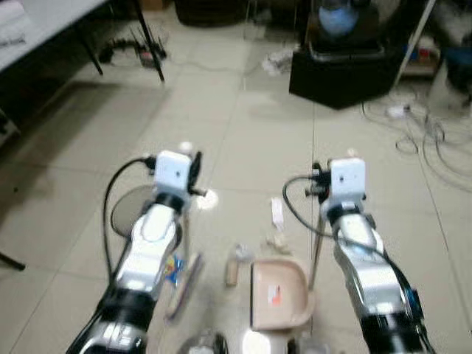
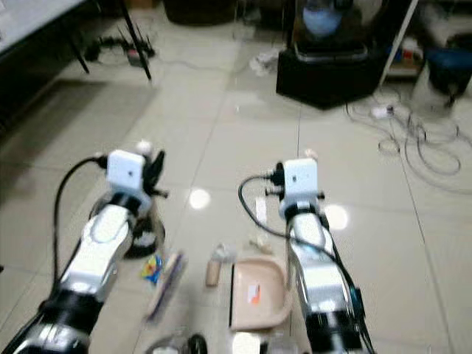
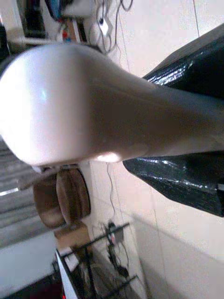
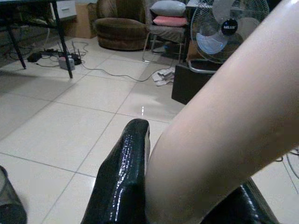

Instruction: Sweep floor

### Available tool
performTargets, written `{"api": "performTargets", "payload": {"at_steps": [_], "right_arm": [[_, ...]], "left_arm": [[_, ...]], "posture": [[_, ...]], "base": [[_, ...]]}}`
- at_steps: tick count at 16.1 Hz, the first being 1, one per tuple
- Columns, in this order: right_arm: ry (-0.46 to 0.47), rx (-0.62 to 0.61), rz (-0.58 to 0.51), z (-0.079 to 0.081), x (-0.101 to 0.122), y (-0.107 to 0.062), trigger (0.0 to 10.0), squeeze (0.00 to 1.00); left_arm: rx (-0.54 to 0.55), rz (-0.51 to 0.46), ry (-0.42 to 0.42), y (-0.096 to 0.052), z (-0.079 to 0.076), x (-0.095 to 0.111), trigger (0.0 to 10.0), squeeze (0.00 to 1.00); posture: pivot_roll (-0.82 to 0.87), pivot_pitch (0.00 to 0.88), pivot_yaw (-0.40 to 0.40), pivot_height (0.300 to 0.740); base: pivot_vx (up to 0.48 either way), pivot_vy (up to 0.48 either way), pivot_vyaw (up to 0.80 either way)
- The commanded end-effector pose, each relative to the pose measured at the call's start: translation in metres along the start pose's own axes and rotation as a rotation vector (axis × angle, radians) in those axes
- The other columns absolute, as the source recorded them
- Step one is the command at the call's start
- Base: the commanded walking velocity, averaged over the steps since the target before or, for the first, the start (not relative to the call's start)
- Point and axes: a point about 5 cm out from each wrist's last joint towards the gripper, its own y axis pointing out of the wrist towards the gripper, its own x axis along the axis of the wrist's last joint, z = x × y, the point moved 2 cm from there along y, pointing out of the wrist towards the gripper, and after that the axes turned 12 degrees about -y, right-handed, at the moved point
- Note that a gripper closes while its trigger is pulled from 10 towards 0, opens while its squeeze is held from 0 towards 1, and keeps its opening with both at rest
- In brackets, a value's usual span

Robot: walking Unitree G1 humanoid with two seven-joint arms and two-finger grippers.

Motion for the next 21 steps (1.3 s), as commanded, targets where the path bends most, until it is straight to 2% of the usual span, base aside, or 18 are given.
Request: {"api": "performTargets", "payload": {"at_steps": [1,3,6,9,11,12,16,19,21], "right_arm": [[-0.004,-0.009,-0.038,0.002,0.007,0.001,10.0,0.00],[-0.021,-0.032,-0.042,-0.004,0.003,0.002,10.0,0.00],[-0.084,-0.101,-0.069,-0.023,0.002,0.012,10.0,0.00],[-0.113,-0.132,-0.108,-0.033,0.008,0.020,10.0,0.00],[-0.114,-0.120,-0.134,-0.030,0.010,0.022,10.0,0.00],[-0.108,-0.095,-0.140,-0.021,0.009,0.023,10.0,0.00],[-0.082,-0.073,-0.183,-0.003,0.016,0.024,10.0,0.00],[-0.063,-0.092,-0.228,-0.003,0.029,0.027,10.0,0.00],[-0.067,-0.108,-0.242,-0.007,0.031,0.029,10.0,0.00]], "left_arm": [[-0.014,-0.042,0.036,0.002,-0.001,0.006,10.0,0.00],[0.008,-0.073,0.025,0.006,-0.002,0.008,10.0,0.00],[0.006,-0.095,0.004,0.014,-0.008,0.003,10.0,0.00],[0.008,-0.113,0.002,0.017,-0.013,0.001,10.0,0.00],[-0.001,-0.123,0.003,0.019,-0.017,0.001,10.0,0.00],[-0.008,-0.123,0.010,0.022,-0.020,0.000,10.0,0.00],[-0.004,-0.141,0.031,0.030,-0.023,0.004,10.0,0.00],[0.002,-0.185,0.030,0.043,-0.025,0.018,10.0,0.00],[-0.013,-0.189,0.012,0.047,-0.031,0.020,10.0,0.00]], "posture": [[-0.04,0.277,0.124,0.740],[-0.04,0.329,0.131,0.740],[-0.05,0.395,0.138,0.740],[-0.06,0.425,0.135,0.740],[-0.06,0.430,0.130,0.740],[-0.06,0.434,0.130,0.740],[-0.06,0.437,0.141,0.740],[-0.06,0.431,0.146,0.740],[-0.06,0.427,0.147,0.740]], "base": [[0.000,0.000,0.00],[0.000,0.000,0.00],[0.000,0.000,0.00],[0.000,0.000,0.00],[0.000,0.000,0.00],[0.000,0.000,0.00],[0.000,0.000,0.00],[0.000,0.000,0.00],[0.000,0.000,0.00]]}}
